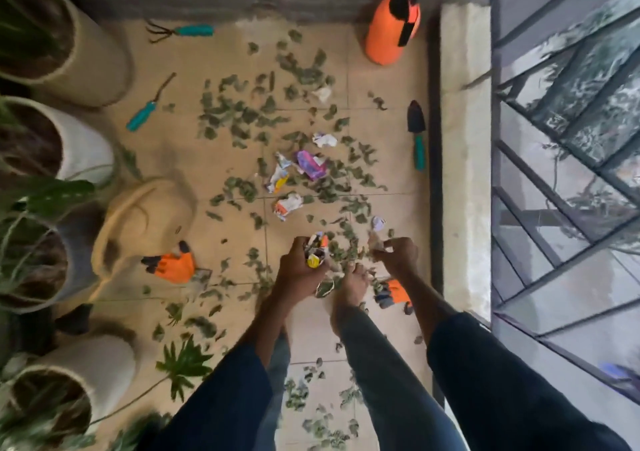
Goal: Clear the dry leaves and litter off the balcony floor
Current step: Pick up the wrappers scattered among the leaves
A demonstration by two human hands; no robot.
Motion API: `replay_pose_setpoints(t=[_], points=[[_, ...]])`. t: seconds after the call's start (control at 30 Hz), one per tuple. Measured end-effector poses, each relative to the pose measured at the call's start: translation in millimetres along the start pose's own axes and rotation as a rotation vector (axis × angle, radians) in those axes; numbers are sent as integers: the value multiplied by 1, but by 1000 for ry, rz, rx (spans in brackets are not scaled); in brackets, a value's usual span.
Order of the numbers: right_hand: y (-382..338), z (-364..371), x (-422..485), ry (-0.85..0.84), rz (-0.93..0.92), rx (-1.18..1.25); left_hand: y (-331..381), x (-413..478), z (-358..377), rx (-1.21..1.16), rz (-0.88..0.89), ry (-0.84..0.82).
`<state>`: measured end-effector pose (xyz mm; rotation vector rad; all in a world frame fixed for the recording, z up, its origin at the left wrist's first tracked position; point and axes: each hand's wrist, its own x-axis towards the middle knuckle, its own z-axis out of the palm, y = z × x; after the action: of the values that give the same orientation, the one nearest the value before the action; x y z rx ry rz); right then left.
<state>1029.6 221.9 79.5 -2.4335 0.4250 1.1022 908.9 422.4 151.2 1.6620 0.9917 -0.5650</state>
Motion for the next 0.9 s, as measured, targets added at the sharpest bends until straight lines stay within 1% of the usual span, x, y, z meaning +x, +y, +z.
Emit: replay_pose_setpoints(t=[0.07, 0.17, 0.27, 0.37, 0.43, 0.47, 0.5, 0.57, 0.63, 0.73, 0.8, 0.9], points=[[9, 7, 35, 29, 5, 3, -1, 24, 17, 22, 25, -15], [25, 32, 88, 55, -32, -30, -20, 61, 41, 63, 54, -14], [47, 69, 141, 37, -57, -38, -58, 100, 59, 150, 133, -37], [70, 103, 189, 85, -132, -81, -93, 141, 65, 232, 153, -111], [88, 125, 218, 153, -192, -142, -113, 171, 65, 322, 137, -133], [94, 132, 227, 185, -193, -131, -121, 184, 63, 348, 129, -141], [94, 134, 229, 206, -199, -121, -127, 193, 60, 361, 115, -134], [99, 136, 233, 206, -219, -186, -138, 205, 56, 370, 79, -90], [100, 133, 233, 174, -179, -233, -147, 205, 51, 383, 47, -80], [86, 131, 219, 166, -116, -199, -155, 198, 42, 367, -3, -91], [71, 131, 204, 128, -153, -175, -152, 190, 35, 346, -28, -76], [35, 135, 176, 37, -293, -134, -146, 178, 23, 330, -34, -56]])
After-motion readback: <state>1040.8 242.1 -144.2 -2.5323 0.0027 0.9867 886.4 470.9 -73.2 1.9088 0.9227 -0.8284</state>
